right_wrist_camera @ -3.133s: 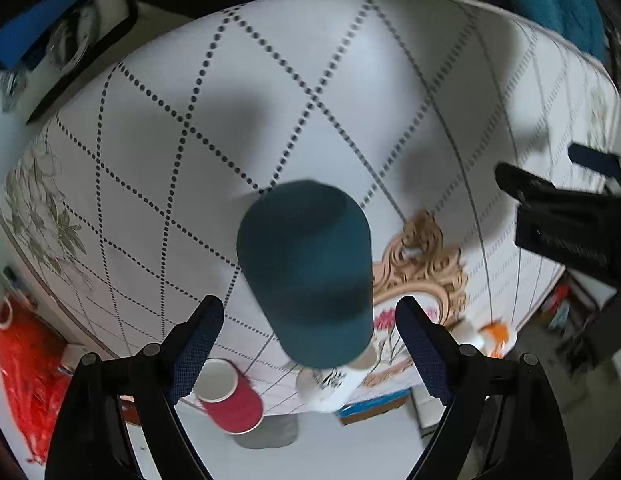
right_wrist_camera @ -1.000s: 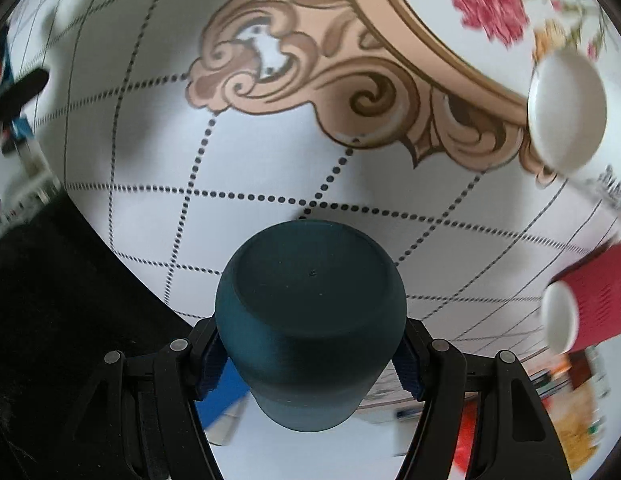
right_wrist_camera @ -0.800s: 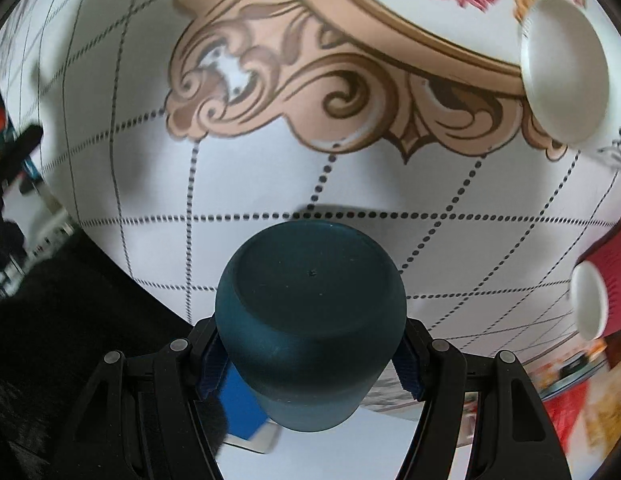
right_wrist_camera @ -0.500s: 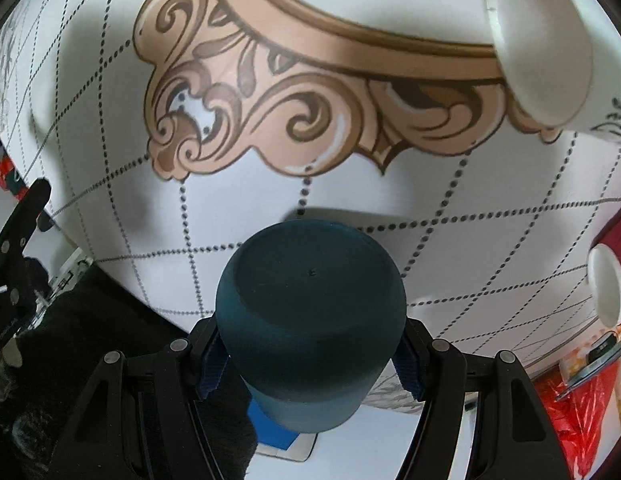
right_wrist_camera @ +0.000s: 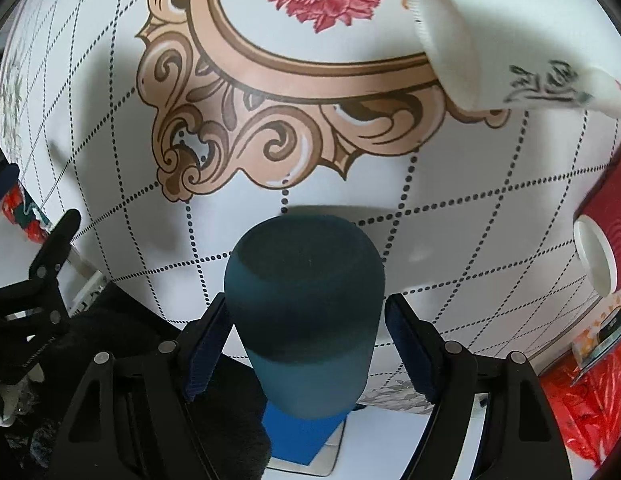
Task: Flip cup upside down
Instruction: 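Lower the teal cup upright onto the cloth beside the floral oval and open the right gripper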
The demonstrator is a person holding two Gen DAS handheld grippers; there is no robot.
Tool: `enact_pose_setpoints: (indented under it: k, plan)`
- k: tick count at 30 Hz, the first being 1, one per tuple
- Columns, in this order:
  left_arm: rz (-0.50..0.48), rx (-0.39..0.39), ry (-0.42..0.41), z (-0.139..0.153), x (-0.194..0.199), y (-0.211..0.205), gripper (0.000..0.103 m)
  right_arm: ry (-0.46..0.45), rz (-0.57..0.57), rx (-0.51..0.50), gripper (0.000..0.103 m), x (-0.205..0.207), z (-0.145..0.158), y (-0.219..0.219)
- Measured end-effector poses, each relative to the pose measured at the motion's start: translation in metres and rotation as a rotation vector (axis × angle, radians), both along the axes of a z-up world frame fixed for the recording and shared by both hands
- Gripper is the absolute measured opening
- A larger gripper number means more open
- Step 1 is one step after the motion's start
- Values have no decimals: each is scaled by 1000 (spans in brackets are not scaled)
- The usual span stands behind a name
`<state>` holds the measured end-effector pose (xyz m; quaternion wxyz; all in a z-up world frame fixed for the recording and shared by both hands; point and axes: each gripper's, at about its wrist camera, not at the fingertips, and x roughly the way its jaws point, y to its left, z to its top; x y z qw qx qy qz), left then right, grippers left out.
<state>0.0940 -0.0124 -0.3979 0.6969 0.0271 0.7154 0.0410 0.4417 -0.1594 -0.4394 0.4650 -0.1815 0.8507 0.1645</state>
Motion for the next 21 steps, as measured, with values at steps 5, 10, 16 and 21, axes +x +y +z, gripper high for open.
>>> enact_pose_setpoints:
  k: [5, 10, 16, 21]
  plan:
    - [4, -2, 2, 4, 5, -3, 96, -85, -9, 42, 71, 0, -2, 7]
    - [38, -13, 8, 8, 6, 14, 96, -226, -47, 98, 71, -5, 18, 6]
    - [83, -19, 12, 13, 14, 34, 96, -458, -165, 200, 71, -5, 55, -5]
    - [90, -7, 10, 18, 19, 55, 96, -649, -217, 274, 71, -13, 82, -5]
